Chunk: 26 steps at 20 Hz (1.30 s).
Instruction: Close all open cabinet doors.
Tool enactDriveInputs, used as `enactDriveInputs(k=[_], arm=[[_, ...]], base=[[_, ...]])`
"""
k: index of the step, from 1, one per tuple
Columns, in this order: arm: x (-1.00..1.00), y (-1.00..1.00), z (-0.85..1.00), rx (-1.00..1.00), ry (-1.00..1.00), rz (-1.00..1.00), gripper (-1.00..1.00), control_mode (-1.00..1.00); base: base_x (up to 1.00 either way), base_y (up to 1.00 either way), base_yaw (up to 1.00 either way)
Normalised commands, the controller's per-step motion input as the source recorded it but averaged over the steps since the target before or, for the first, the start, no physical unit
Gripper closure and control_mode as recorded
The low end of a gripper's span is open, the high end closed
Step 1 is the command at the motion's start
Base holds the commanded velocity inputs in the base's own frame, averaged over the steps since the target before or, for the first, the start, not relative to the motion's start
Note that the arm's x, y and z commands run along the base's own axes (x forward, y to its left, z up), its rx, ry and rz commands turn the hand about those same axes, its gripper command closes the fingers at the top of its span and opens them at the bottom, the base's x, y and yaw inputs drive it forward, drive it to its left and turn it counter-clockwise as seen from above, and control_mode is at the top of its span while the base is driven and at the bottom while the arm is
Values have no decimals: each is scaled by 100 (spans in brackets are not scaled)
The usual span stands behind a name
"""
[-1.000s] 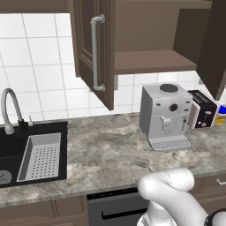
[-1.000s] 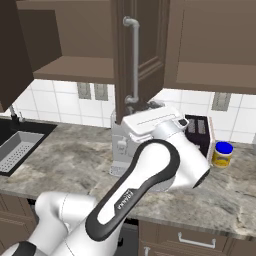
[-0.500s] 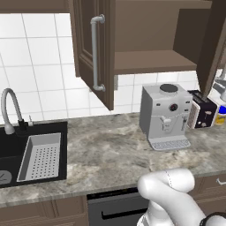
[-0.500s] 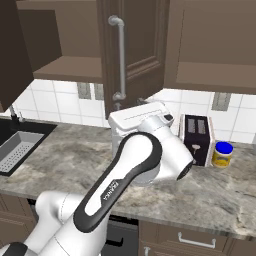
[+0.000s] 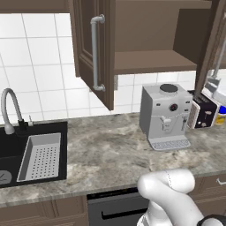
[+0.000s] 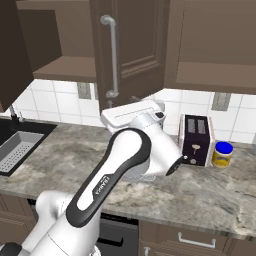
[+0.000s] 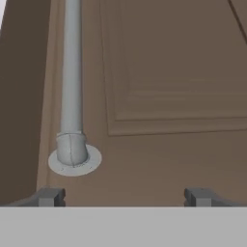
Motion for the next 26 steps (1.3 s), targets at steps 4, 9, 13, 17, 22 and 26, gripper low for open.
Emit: enactDriveInputs(k=[4, 9, 13, 17, 22, 26], arm=[[11, 24, 0, 0, 0, 0, -100, -100], [24, 29, 0, 0, 0, 0, -100, -100], [32, 20, 0, 0, 0, 0, -100, -100], [34, 10, 0, 0, 0, -1, -100, -100], [35, 3, 0, 0, 0, -1, -100, -100], [36, 7, 0, 0, 0, -7, -100, -100]], base=[[0, 0, 0], [0, 0, 0], [0, 0, 0], [0, 0, 0], [0, 0, 0], [0, 0, 0]])
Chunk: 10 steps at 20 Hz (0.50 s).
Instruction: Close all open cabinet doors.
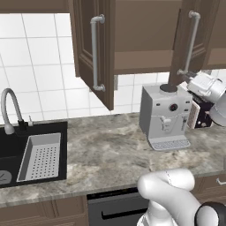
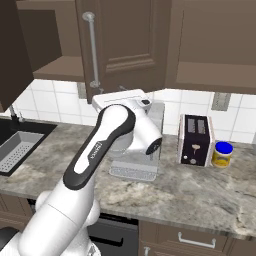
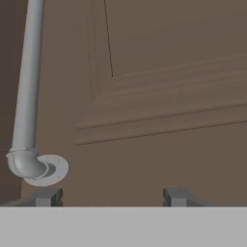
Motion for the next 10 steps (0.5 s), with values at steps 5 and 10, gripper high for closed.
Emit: enactDriveInputs(k=[5, 10], arm=[[29, 8, 0, 0, 0, -10, -100, -100], [26, 14, 0, 0, 0, -11, -100, -100]], base=[[0, 0, 0], [0, 0, 0]])
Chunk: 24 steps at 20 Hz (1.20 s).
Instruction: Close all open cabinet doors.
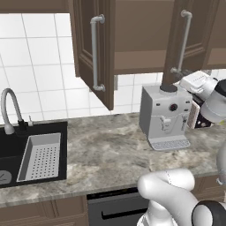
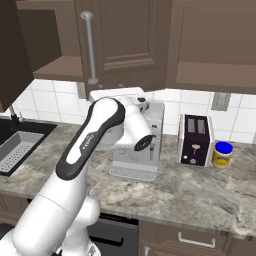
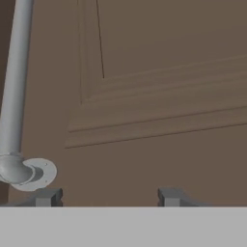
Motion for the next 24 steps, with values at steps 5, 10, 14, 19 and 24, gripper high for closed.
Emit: enactDriveInputs(k=[5, 10, 14, 19, 24], arm=[[23, 20, 0, 0, 0, -12, -100, -100], [22, 18, 0, 0, 0, -14, -100, -100], [21, 10, 0, 0, 0, -14, -100, -100], [20, 7, 0, 0, 0, -13, -100, -100], [21, 0, 0, 0, 0, -11, -100, -100]], base=[[0, 0, 0], [0, 0, 0], [0, 0, 0], [0, 0, 0], [0, 0, 0]])
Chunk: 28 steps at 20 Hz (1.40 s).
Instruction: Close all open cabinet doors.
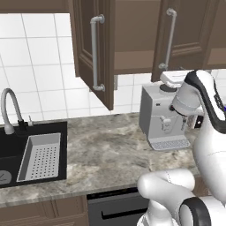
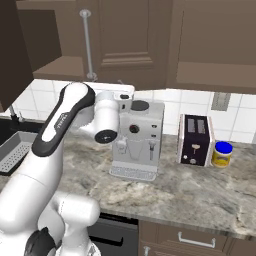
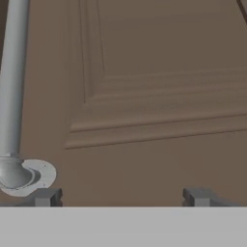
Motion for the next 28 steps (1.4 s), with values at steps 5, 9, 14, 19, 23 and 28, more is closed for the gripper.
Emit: enactDriveInputs(k=[5, 9, 14, 19, 23, 28], arm=[[27, 0, 0, 0, 0, -8, -100, -100], [22, 0, 0, 0, 0, -5, -100, -100], [25, 0, 0, 0, 0, -4, -100, -100], [22, 0, 0, 0, 0, -2, -100, -100], [18, 0, 0, 0, 0, -1, -100, -100], [20, 0, 0, 0, 0, -1, -100, -100]], base=[[0, 0, 0], [0, 0, 0], [0, 0, 0], [0, 0, 0], [0, 0, 0], [0, 0, 0]])
